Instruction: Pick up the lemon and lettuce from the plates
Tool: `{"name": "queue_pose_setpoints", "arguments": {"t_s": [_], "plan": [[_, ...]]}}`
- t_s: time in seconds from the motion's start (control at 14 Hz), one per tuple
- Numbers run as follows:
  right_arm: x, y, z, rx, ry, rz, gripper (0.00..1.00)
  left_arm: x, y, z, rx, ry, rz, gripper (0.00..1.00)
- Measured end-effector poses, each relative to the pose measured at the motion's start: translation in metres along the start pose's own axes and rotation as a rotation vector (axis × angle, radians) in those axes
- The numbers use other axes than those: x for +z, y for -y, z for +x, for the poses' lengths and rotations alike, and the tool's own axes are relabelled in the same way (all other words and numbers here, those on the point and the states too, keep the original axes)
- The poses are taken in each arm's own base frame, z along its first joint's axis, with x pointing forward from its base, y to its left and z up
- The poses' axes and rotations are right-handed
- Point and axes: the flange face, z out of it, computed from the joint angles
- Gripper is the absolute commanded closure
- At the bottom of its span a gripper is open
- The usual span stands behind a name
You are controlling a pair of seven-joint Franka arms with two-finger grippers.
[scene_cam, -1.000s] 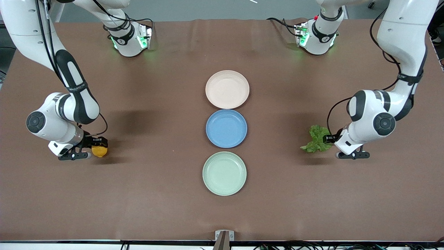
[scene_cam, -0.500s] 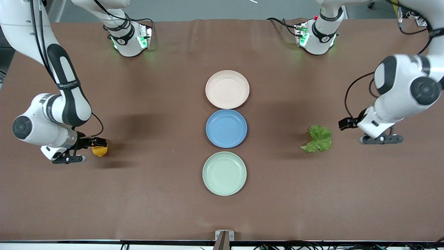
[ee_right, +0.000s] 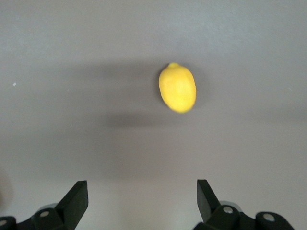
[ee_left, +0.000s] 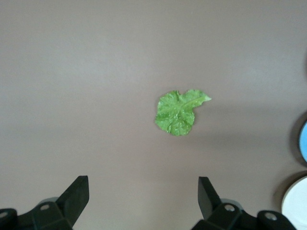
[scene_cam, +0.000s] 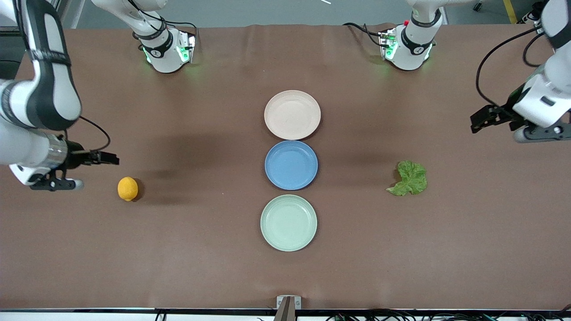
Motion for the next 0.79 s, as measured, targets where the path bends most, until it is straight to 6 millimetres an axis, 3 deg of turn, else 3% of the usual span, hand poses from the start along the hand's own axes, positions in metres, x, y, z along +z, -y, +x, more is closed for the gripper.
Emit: {"name": "queue_pose_setpoints", "arguments": {"t_s": [0.21, 0.36, 0.57, 0.79], "plan": [[-0.063, 0.011, -0.012, 0.01, -0.016, -0.014, 0.0, -0.024, 0.004, 0.004, -0.008, -0.038, -0.006, 0.0], [-0.088, 0.013, -0.012, 0.009, -0.044, -0.018, 0.0, -0.029, 0.005, 0.008, -0.014, -0.048, -0.031, 0.0], [-0.103, 0.011, -0.008, 0.015, -0.047, -0.02, 0.0, -0.05, 0.012, 0.009, -0.03, -0.075, -0.05, 0.0], [-0.097, 0.013, -0.006, 0.016, -0.015, -0.017, 0.0, -0.066, 0.019, 0.003, -0.019, -0.047, -0.056, 0.0]]}}
